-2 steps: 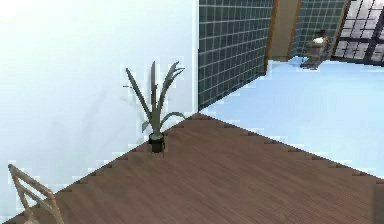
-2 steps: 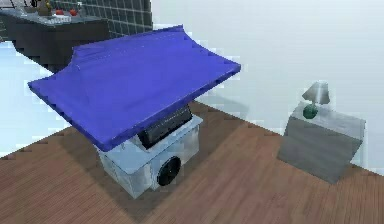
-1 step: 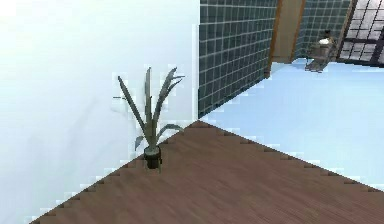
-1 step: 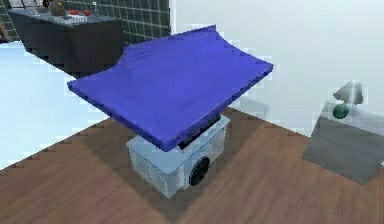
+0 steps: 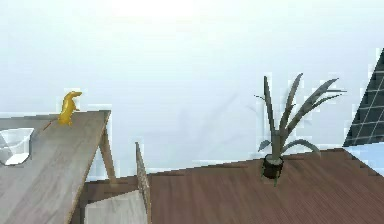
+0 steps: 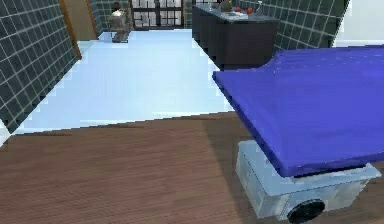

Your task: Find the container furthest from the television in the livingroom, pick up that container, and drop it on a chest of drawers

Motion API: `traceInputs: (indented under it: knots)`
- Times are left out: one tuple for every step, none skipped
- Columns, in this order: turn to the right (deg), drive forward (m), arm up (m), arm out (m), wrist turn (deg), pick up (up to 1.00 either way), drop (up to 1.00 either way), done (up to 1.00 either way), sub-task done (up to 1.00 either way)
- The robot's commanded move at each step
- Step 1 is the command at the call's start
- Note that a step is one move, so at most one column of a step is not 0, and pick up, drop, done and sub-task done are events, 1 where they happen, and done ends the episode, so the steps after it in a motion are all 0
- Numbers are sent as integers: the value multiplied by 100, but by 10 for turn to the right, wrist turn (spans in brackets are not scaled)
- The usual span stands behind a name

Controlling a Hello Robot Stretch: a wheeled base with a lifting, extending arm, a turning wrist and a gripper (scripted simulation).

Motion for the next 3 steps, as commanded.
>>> traceInputs:
  knots:
    - [0, 15, 0, 0, 0, 0, 0, 0, 0]
    - [-450, 0, 0, 0, 0, 0, 0, 0, 0]
    - [-450, 0, 0, 0, 0, 0, 0, 0, 0]
